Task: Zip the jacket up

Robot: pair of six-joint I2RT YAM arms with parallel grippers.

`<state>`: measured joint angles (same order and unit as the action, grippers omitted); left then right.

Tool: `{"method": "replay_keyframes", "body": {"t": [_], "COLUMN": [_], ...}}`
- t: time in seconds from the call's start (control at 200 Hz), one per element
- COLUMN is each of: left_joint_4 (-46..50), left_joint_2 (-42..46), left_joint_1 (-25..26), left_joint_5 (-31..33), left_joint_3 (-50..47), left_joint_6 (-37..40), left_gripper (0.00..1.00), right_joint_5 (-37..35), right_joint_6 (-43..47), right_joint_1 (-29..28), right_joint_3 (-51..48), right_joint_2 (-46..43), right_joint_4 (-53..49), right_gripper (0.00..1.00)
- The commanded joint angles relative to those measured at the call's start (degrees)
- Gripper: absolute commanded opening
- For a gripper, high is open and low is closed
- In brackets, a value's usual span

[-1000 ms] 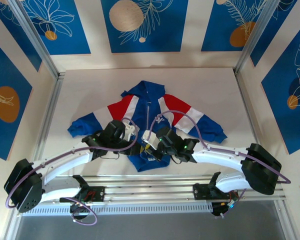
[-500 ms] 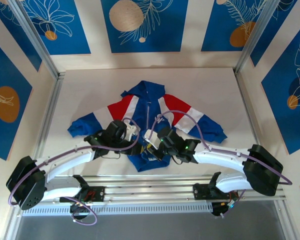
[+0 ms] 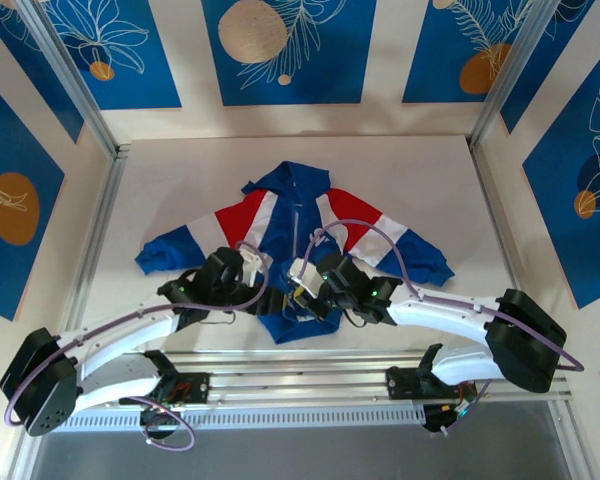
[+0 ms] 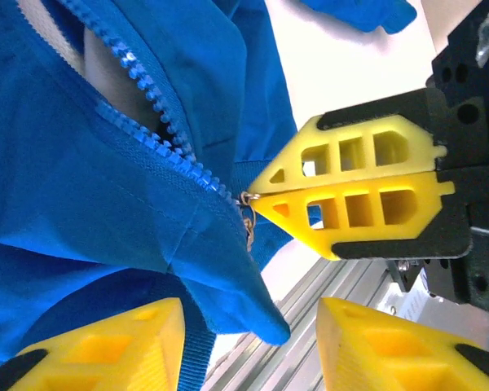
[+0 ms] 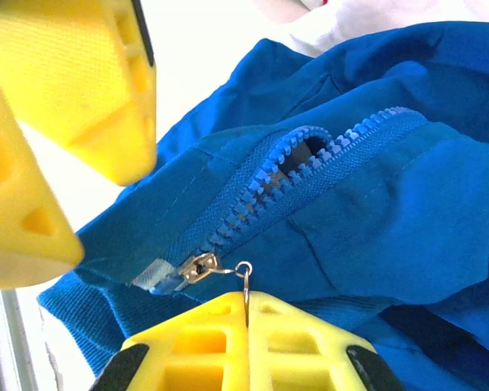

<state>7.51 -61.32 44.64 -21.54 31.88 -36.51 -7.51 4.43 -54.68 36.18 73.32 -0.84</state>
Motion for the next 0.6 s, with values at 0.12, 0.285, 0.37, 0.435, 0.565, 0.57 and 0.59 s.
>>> {"method": "replay_keyframes", "body": {"t": [0.12,0.285,0.37,0.435,0.565,0.57,0.59], "left_joint_4": [-8.19,-11.02,-11.40,-12.33,-13.48,-13.53,-13.68], "left_joint_2": [1.08,-0.01,-0.02,0.01,-0.03,-0.03,-0.09], "left_joint_1": [-0.34,-0.28,-0.27,-0.30,-0.29,-0.27,-0.26], "left_joint_5": [2.25,1.83,2.25,2.40,2.89,2.90,2.98], "left_joint_3": [-4.64,-6.54,-7.42,-8.18,-9.11,-9.16,-9.20], "left_joint_6": [-5.65,-7.25,-7.56,-7.91,-7.97,-7.97,-7.96], "left_gripper": [0.49,0.46,0.46,0.46,0.38,0.37,0.36], "right_joint_5": [7.63,8.21,7.90,7.69,7.34,7.33,7.29], "right_joint_6": [0.90,0.76,0.76,0.78,0.67,0.67,0.67], "right_joint_1": [0.01,-0.26,-0.34,-0.34,-0.40,-0.42,-0.41], "right_joint_3": [1.20,2.42,2.73,2.94,3.35,3.36,3.43], "right_joint_2": [1.68,3.90,4.41,4.74,4.99,4.99,5.00], "right_joint_4": [1.68,1.01,0.90,0.84,0.84,0.89,0.89], "right_gripper": [0.00,0.00,0.00,0.00,0.00,0.00,0.00]}}
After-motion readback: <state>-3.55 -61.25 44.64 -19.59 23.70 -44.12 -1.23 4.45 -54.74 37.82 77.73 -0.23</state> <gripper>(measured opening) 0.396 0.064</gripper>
